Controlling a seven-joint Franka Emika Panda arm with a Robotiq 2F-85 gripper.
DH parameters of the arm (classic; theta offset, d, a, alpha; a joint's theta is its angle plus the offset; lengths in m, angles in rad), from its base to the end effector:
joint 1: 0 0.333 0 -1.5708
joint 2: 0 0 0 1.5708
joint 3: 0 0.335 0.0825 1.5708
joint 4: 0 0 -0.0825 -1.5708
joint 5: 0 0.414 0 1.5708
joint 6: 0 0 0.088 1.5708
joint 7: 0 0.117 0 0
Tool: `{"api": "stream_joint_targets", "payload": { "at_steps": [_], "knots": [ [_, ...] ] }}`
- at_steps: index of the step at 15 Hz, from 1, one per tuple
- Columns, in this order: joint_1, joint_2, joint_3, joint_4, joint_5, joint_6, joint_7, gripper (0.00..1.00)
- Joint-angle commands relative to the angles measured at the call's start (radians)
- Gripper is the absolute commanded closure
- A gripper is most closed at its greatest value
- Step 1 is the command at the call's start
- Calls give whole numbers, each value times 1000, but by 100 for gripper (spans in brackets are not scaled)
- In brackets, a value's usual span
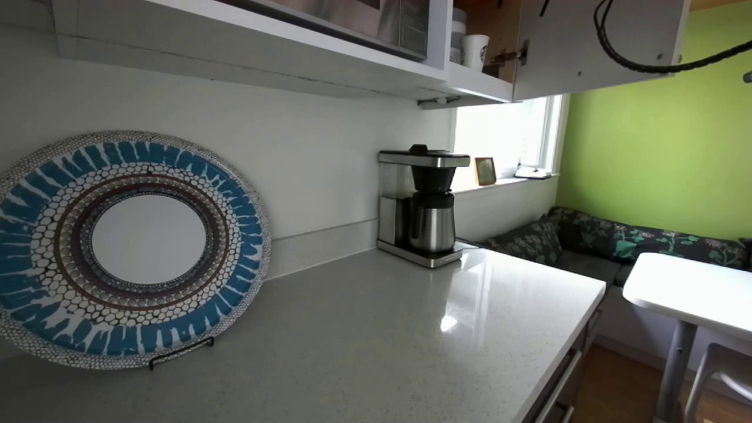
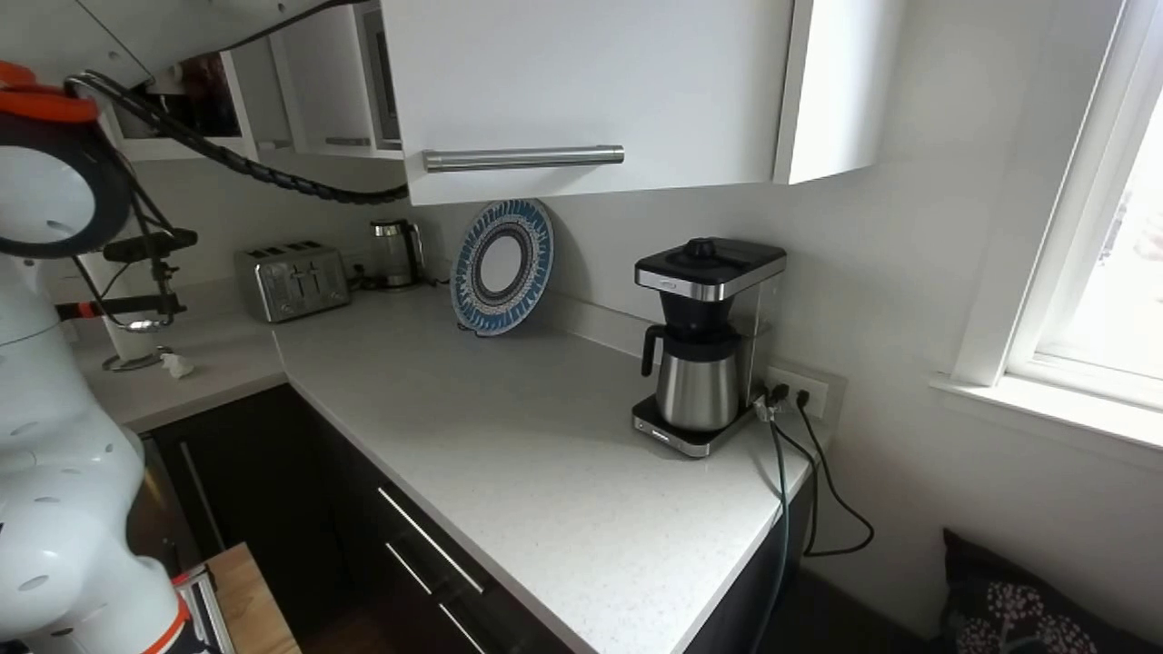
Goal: Shift the cup from the cabinet on the right to the counter
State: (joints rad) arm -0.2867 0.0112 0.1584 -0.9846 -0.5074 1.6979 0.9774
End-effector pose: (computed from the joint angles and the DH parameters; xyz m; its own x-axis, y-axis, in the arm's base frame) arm 0.5133 -0.1187 0.9400 0.1224 -0.7129 0.6905 -0.8504 -0.4340 -0.2974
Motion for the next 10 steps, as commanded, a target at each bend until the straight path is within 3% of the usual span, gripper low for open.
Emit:
{"api": "stream_joint_targets", "payload": {
  "at_steps": [1, 10],
  "knots": [
    [-2, 108, -4, 148, -6, -25, -14, 0],
    [0, 233, -13, 278, -18, -17, -52, 0]
  ]
}}
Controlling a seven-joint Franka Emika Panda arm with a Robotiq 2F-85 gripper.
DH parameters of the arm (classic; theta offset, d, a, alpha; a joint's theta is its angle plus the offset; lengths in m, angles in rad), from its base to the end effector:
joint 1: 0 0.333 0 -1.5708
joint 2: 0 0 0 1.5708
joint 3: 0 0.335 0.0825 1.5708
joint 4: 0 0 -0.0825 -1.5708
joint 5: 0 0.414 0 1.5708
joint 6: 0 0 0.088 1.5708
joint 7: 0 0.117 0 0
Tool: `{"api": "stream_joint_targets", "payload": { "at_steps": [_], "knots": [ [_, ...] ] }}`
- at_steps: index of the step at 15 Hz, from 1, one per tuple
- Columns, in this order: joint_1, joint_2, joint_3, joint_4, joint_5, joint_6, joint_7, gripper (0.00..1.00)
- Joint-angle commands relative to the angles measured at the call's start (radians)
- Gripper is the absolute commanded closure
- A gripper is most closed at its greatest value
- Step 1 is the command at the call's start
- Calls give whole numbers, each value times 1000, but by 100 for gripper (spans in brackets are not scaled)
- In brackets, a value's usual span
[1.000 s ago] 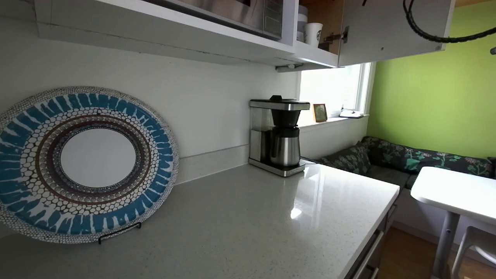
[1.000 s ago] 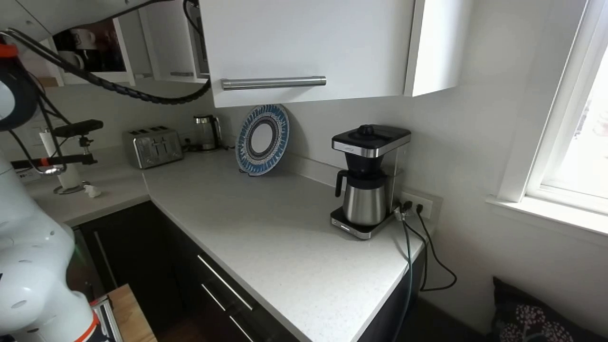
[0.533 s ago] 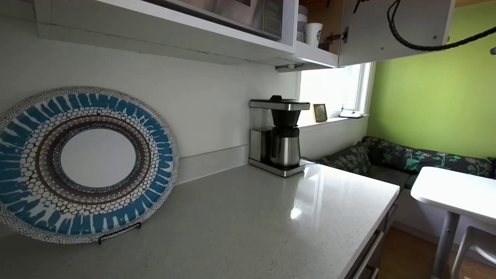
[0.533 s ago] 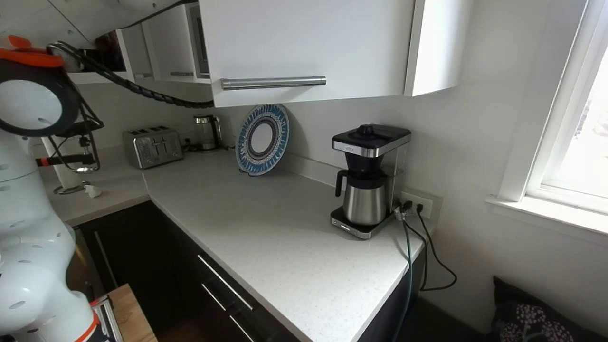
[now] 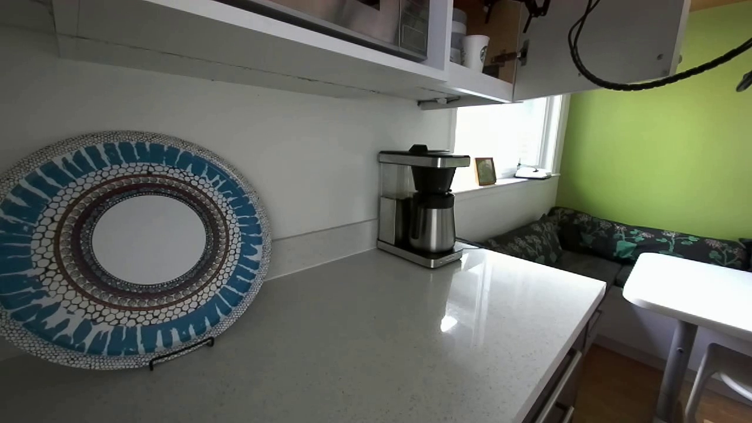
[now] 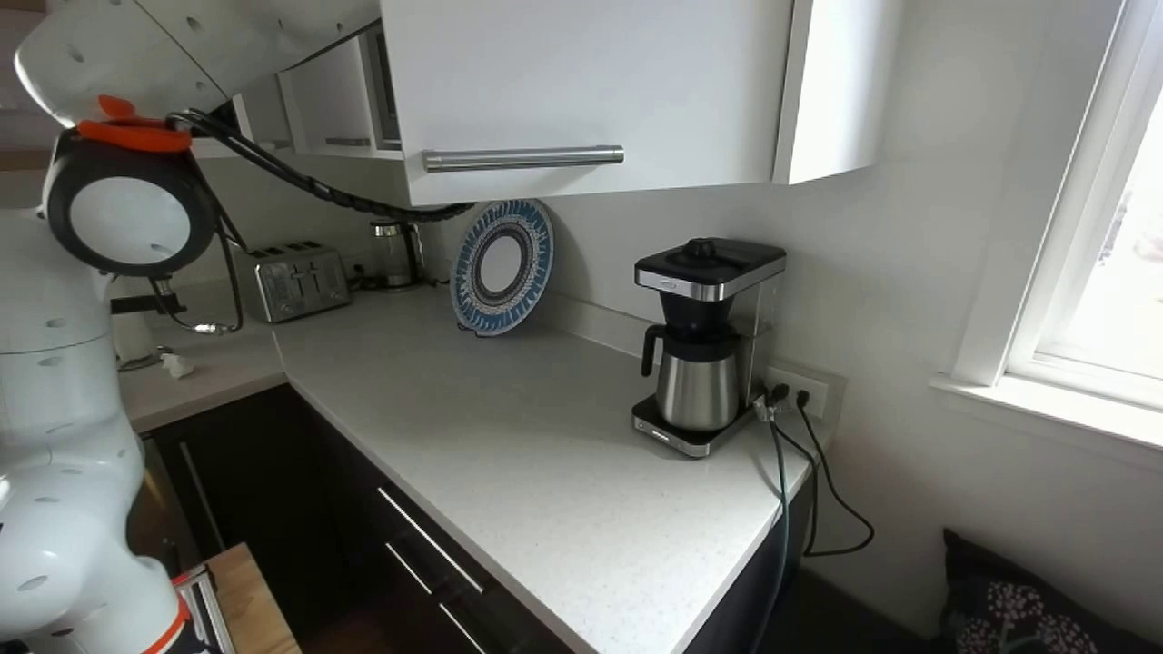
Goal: Shift the cup from the cabinet on the right to the counter
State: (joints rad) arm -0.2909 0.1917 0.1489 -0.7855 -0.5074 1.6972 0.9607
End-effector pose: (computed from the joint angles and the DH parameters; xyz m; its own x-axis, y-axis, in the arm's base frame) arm 0.5607 -0.1502 0.9266 0.1084 -0.7240 0.6813 -0.8486 -0.4243 -0.3159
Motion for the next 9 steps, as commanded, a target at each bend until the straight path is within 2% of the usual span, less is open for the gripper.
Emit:
{"api": "stream_joint_targets", "payload": {
  "at_steps": [1, 9],
  "knots": [
    [5, 63, -6, 87, -26, 0, -44, 0],
    [6, 137, -13, 151, -34, 73, -84, 0]
  ]
}}
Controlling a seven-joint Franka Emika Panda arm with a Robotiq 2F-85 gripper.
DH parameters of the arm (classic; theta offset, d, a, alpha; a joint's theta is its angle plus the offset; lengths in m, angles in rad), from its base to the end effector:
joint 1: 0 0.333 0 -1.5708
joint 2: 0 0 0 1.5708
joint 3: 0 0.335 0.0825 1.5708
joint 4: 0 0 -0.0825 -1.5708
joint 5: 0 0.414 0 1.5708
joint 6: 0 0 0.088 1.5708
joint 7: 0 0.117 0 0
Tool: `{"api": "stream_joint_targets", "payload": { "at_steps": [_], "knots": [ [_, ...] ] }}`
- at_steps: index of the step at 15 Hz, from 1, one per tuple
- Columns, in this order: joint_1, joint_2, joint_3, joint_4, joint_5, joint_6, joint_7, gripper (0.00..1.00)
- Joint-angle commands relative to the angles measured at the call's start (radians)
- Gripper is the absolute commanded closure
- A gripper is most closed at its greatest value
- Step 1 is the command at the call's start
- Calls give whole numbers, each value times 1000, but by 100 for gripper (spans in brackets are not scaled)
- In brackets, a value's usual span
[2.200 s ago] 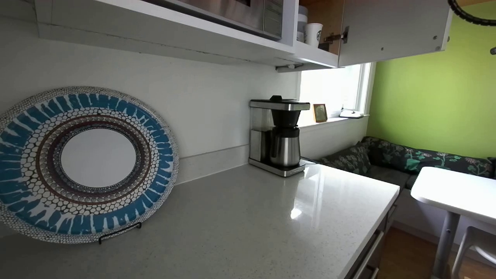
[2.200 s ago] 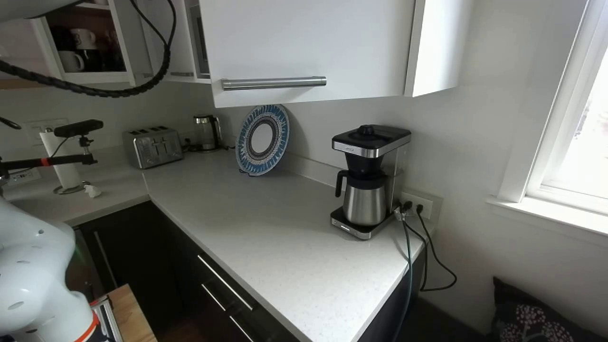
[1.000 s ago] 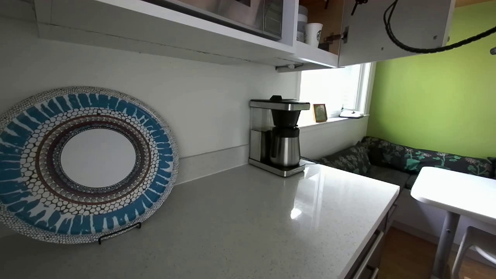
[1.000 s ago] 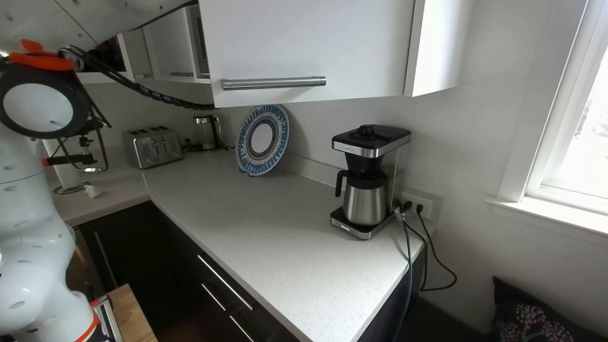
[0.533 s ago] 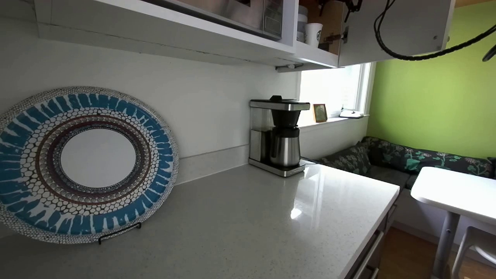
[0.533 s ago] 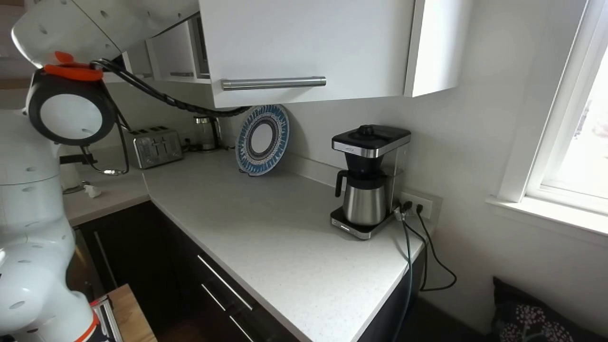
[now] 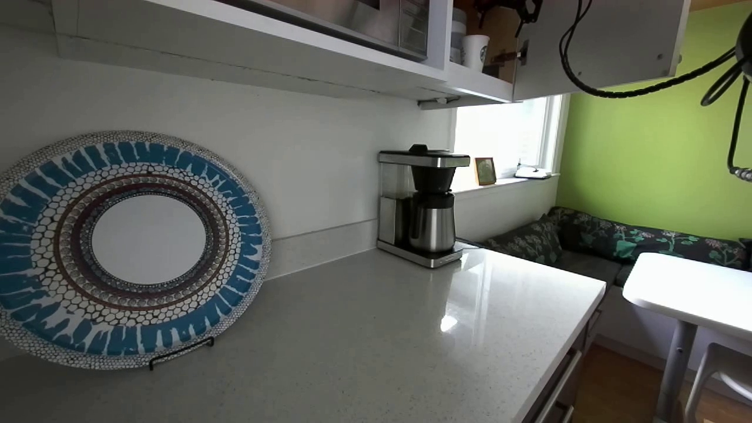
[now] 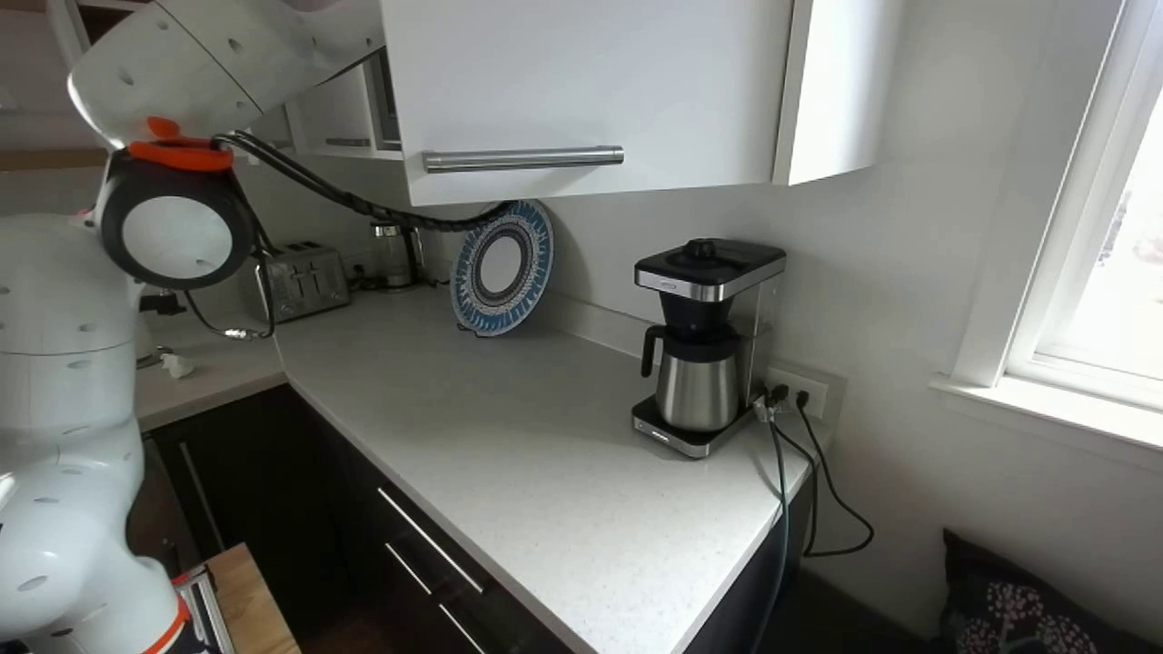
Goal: Shift the cup from the cabinet on the right to the counter
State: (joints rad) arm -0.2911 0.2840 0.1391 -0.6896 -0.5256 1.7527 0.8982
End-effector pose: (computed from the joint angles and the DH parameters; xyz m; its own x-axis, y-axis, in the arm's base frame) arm 0.5859 -0.1666 0.9213 0.1246 -0.6767 0.7256 -0.8271 -0.4748 -0.3008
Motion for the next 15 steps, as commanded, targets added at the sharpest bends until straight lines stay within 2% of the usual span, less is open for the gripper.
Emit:
{"api": "stream_joint_targets", "payload": {
  "at_steps": [1, 9, 10, 11, 12, 15],
  "knots": [
    [7, 52, -4, 58, -18, 24, -22, 0],
    [11, 85, -9, 82, -23, 20, -26, 2],
    [11, 86, -8, 83, -20, 12, -30, 26],
    [11, 86, -8, 84, -20, 9, -33, 27],
    [11, 86, -7, 84, -17, 2, -38, 32],
    [11, 82, -6, 82, -12, -15, -48, 56]
  ]
}}
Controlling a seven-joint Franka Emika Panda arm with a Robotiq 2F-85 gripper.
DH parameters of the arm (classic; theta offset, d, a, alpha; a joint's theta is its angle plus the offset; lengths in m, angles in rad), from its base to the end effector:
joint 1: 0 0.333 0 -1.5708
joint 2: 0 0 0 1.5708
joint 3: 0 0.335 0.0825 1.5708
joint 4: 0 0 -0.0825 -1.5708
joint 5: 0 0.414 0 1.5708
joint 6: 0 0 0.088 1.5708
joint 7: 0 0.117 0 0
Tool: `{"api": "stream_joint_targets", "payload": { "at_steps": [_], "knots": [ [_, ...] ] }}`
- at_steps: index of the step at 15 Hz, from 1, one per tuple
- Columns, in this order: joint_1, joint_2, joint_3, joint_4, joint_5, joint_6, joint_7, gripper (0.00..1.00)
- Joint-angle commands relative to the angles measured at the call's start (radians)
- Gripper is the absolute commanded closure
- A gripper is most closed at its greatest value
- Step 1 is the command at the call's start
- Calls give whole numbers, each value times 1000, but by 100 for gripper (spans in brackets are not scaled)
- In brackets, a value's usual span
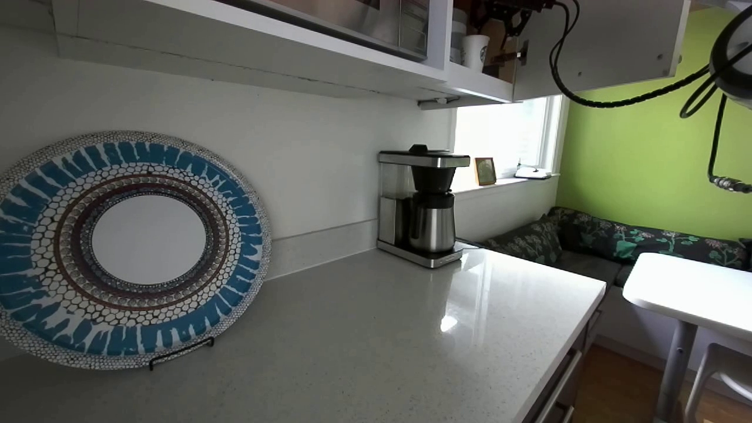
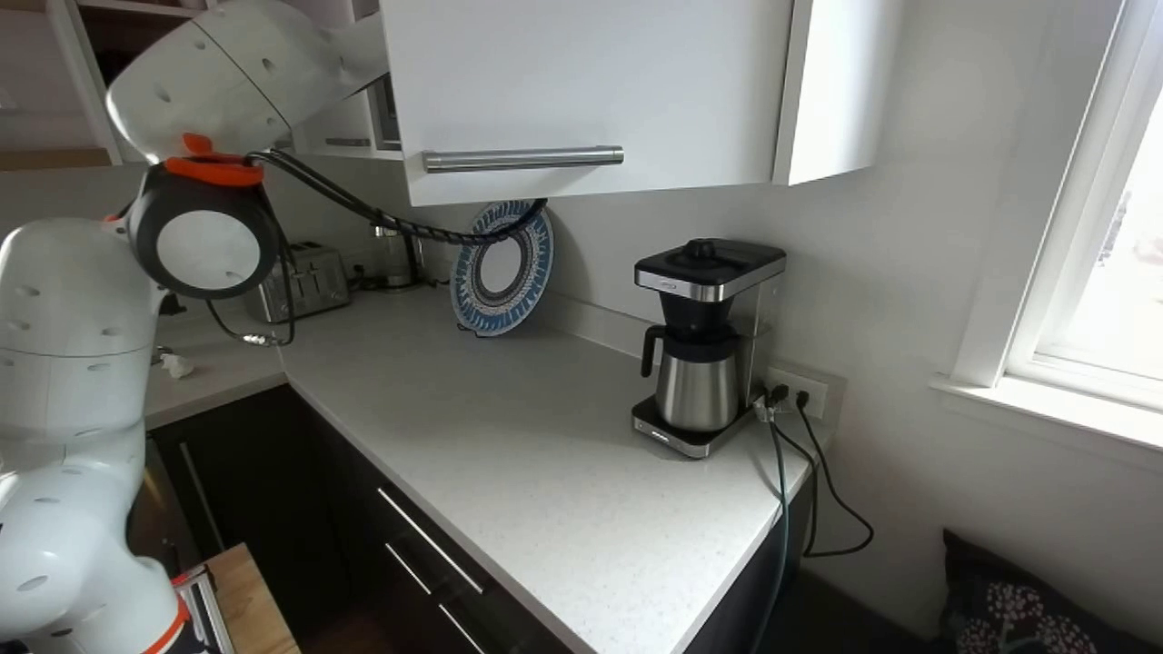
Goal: Shift the cup from the cabinet on the right to the counter
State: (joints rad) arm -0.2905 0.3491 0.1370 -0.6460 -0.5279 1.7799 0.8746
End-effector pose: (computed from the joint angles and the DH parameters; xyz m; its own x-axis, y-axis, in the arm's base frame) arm 0.6102 -0.1757 0.9036 0.1461 -0.6629 0.7343 -0.8203 -0.4960 -0.2846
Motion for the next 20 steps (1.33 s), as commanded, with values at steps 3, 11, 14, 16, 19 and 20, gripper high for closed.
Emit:
{"api": "stream_joint_targets", "payload": {
  "at_steps": [3, 11, 14, 16, 19, 20],
  "knots": [
    [8, 14, -1, 40, 1, -76, -32, 79],
    [2, 12, 2, 62, 13, -124, -27, 100],
    [-4, 8, 3, 71, 21, -124, -23, 99],
    [-9, -1, 5, 79, 29, -124, -23, 99],
    [-20, -21, 10, 89, 49, -138, -28, 99],
    [-25, -27, 9, 92, 52, -139, -32, 99]
  ]
}}
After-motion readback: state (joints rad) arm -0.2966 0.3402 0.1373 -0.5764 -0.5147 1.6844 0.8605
